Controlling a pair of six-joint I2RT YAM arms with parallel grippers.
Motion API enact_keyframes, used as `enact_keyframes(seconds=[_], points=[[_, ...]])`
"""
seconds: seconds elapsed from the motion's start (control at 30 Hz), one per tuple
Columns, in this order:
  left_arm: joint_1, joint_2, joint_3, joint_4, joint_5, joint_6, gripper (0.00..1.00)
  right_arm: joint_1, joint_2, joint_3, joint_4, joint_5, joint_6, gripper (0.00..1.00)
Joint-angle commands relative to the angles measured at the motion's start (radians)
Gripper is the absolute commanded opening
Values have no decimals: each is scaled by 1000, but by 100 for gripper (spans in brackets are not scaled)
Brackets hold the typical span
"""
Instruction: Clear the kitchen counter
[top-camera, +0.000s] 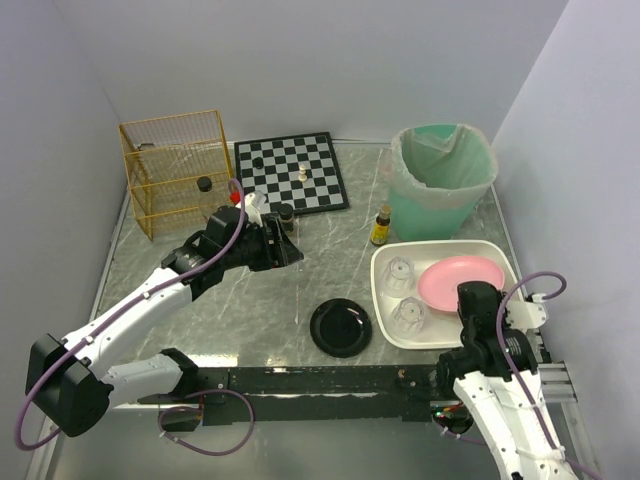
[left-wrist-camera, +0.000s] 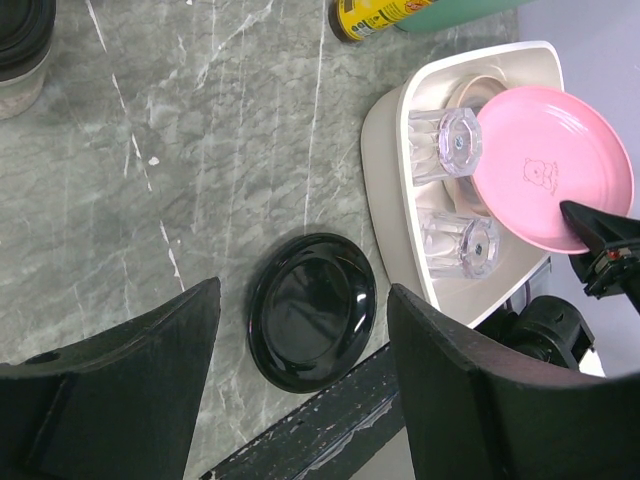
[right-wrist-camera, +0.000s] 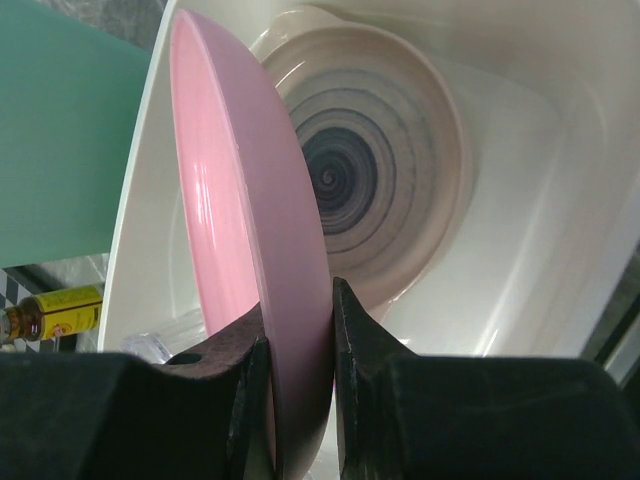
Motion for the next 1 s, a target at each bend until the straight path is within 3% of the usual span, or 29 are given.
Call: enact_keyframes(seconds=[0.0, 0.1, 0.23, 0.37, 0.4, 0.47, 0.53, 0.6, 0.63, 0.97], points=[[3, -9, -1, 34, 15, 25, 72, -43, 45, -7, 146, -10, -51, 0], [4, -11, -6, 37, 15, 28, 72, -144, 74, -32, 226, -71, -144, 0], [4, -9, -6, 33, 17, 32, 72, -349, 102, -90, 357, -263, -256, 0], [6, -14, -9, 31, 10, 35, 73, -438, 122, -131, 415, -352, -289, 1], [6, -15, -12, 33, 10, 35, 73, -443, 125, -141, 420, -358, -289, 6], [6, -14, -15, 36, 12, 34, 73, -451, 124, -156, 423, -368, -289, 25], [7, -11, -20, 37, 12, 32, 73, -460, 114, -167, 424, -380, -289, 66], [9, -8, -23, 40, 12, 31, 74, -462, 116, -161, 400, -378, -281, 92], [7, -6, -24, 39, 10, 31, 74, -466, 120, -152, 380, -374, -278, 99], [7, 6, -37, 39, -16, 28, 79, -474, 197, 65, 124, -282, -217, 100]])
